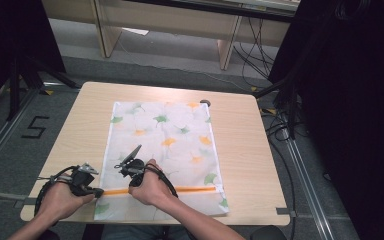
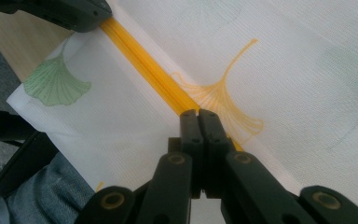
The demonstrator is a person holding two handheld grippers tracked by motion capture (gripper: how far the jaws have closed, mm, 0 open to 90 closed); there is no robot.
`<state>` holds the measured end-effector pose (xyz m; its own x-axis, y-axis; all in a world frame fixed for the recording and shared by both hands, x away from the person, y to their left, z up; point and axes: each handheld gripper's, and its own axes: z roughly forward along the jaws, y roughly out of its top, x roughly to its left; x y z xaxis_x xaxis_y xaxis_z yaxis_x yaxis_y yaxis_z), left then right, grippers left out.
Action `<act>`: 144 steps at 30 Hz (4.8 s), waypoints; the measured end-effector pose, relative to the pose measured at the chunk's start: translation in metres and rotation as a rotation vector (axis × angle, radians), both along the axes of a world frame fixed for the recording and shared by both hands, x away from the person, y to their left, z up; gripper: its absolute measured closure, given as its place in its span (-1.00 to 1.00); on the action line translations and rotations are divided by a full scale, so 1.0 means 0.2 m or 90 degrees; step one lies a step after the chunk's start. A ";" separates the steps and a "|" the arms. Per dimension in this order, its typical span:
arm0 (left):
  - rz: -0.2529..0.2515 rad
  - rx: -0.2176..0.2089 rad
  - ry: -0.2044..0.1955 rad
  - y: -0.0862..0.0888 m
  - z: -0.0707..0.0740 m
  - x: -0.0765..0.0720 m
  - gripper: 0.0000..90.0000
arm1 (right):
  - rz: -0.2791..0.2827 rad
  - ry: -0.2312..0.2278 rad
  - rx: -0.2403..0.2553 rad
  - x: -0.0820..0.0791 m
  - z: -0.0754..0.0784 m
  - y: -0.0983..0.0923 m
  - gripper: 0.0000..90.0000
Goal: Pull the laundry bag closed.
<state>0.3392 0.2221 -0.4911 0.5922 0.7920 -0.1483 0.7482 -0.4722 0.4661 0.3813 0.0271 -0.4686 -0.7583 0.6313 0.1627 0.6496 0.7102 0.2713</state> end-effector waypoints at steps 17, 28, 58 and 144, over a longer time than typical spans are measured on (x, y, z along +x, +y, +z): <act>0.000 0.001 0.000 0.00 0.00 0.00 1.00 | 0.012 -0.002 -0.002 0.02 0.00 -0.05 1.00; 0.001 0.001 0.000 0.00 0.00 0.00 1.00 | -0.024 0.017 0.002 0.01 0.01 -0.06 1.00; 0.001 -0.001 -0.001 0.00 0.00 0.00 1.00 | -0.029 0.015 -0.015 0.02 0.01 -0.15 1.00; 0.000 -0.002 0.001 0.00 0.00 0.00 1.00 | -0.071 0.011 -0.017 0.05 0.03 -0.41 1.00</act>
